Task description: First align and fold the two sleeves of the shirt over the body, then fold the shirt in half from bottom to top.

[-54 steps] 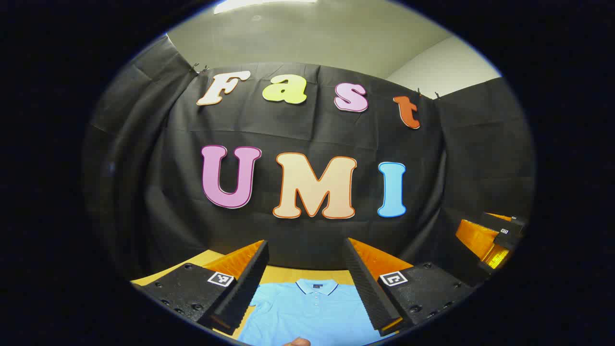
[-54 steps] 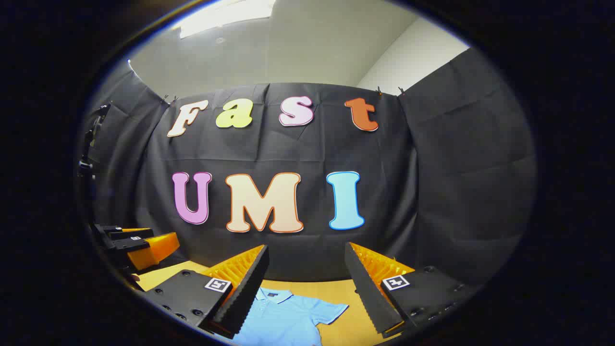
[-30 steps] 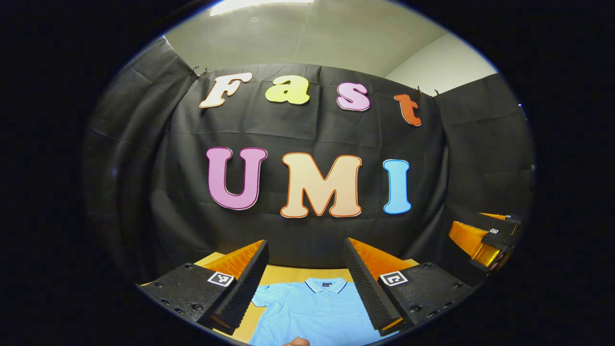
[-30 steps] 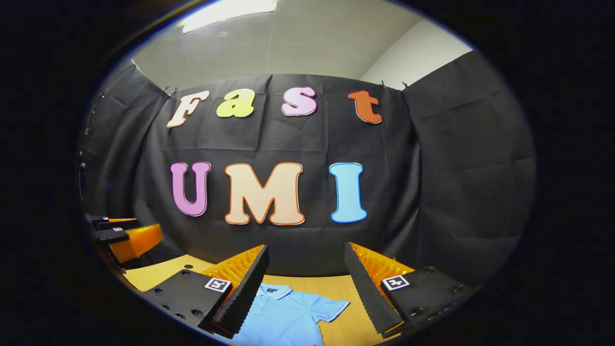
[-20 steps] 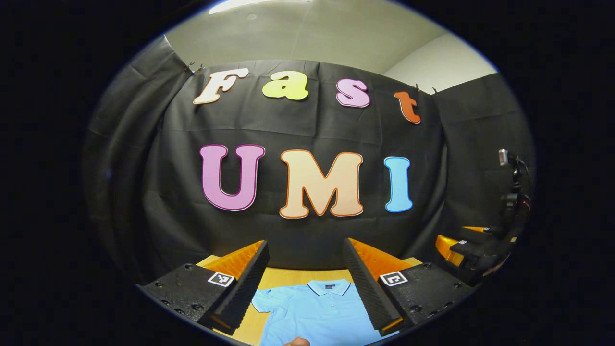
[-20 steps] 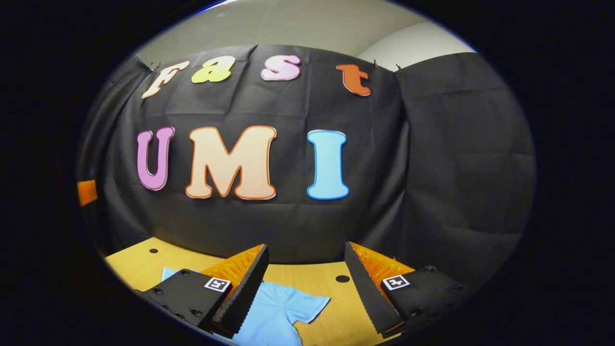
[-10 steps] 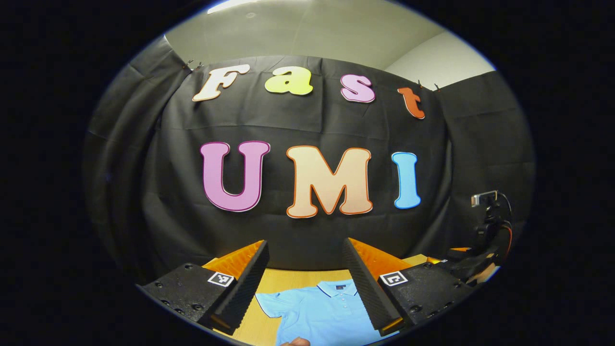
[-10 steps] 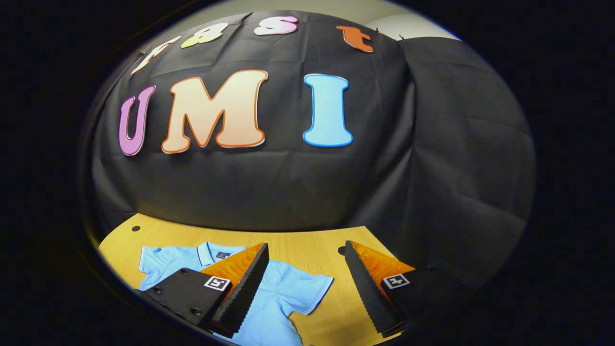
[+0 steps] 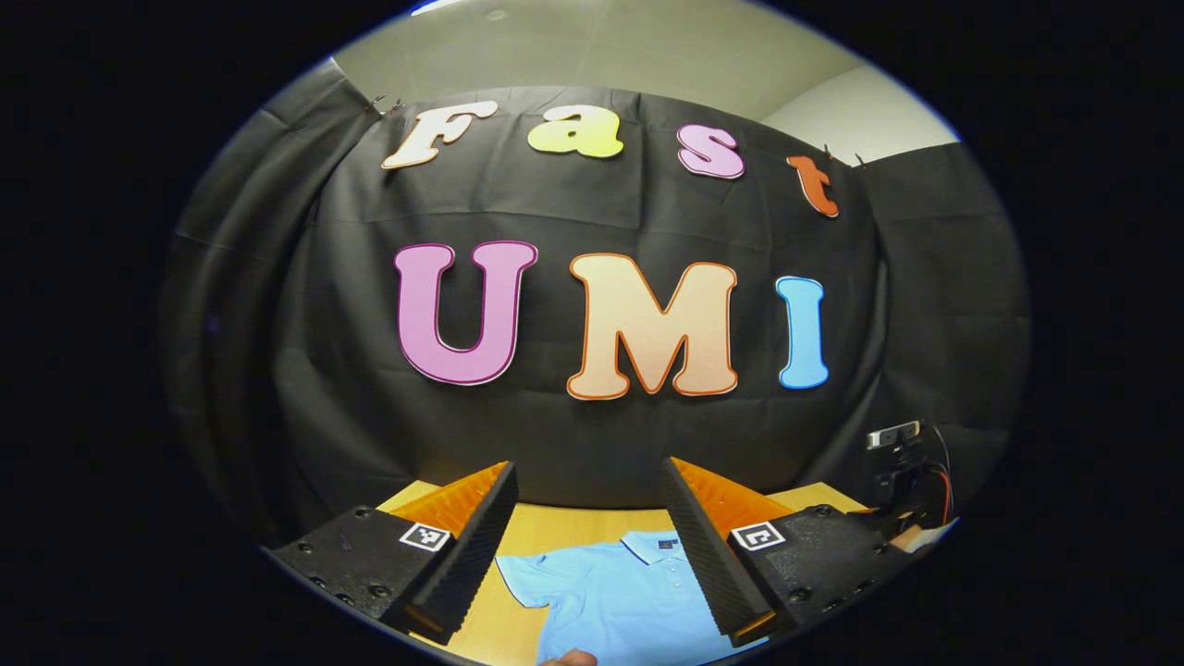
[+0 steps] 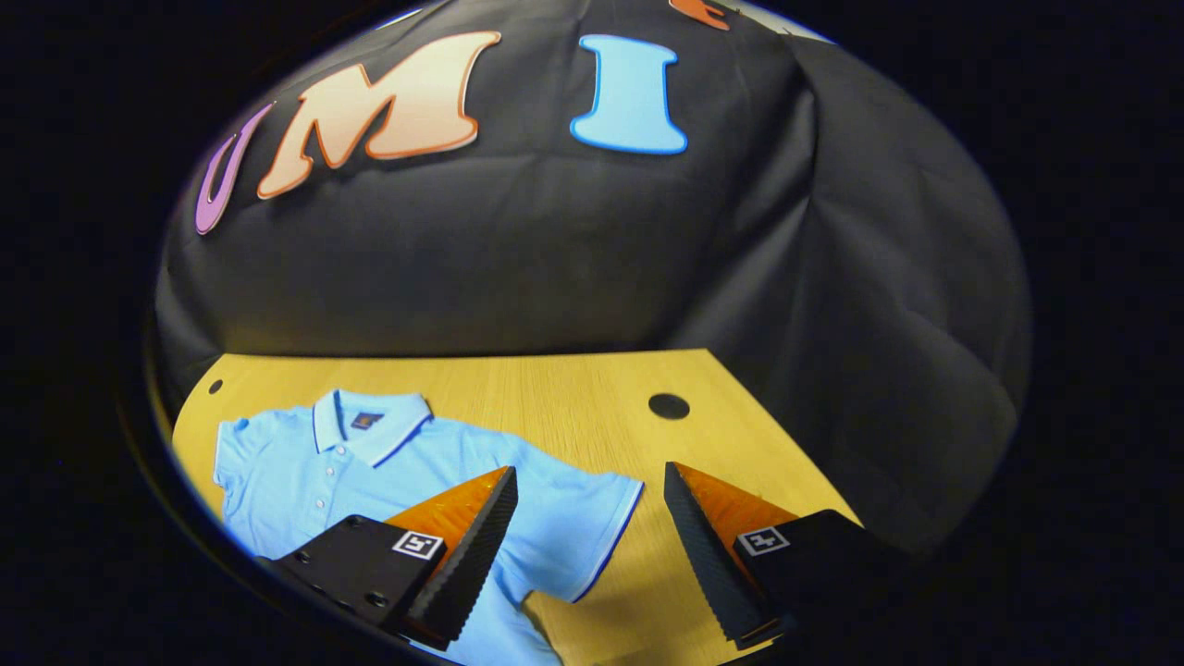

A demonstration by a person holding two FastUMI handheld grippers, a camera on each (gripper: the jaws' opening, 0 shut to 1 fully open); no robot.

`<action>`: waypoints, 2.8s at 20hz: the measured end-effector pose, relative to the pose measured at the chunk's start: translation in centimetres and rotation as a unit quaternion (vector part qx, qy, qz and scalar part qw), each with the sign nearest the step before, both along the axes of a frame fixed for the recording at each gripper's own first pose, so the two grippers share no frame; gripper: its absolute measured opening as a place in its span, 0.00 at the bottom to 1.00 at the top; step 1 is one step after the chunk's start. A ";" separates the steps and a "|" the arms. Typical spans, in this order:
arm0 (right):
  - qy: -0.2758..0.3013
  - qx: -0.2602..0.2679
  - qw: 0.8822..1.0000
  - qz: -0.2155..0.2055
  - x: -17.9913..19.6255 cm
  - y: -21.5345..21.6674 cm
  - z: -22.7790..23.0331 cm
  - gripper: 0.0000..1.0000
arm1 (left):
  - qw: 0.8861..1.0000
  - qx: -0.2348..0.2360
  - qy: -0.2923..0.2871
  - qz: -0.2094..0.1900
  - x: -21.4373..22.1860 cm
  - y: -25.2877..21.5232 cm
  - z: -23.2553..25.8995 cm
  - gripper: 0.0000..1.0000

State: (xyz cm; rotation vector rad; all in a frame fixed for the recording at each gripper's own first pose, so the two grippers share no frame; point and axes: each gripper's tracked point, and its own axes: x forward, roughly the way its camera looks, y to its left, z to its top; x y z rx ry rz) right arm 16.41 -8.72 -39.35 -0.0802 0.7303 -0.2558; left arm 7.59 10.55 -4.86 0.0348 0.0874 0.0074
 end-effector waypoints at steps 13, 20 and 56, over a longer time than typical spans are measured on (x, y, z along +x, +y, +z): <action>0.100 0.031 0.994 -0.029 -1.6 -0.8 -8.6 0.98 | 0.999 0.004 0.029 0.020 1.4 1.3 -2.1 0.94; 0.094 0.088 0.991 -0.026 -0.9 1.4 -9.3 0.29 | 0.999 -0.006 0.045 0.023 1.4 1.2 -2.9 0.94; -0.002 0.203 0.971 0.130 -4.7 14.8 4.3 0.97 | 0.979 -0.050 0.179 0.080 7.8 7.2 -18.2 0.94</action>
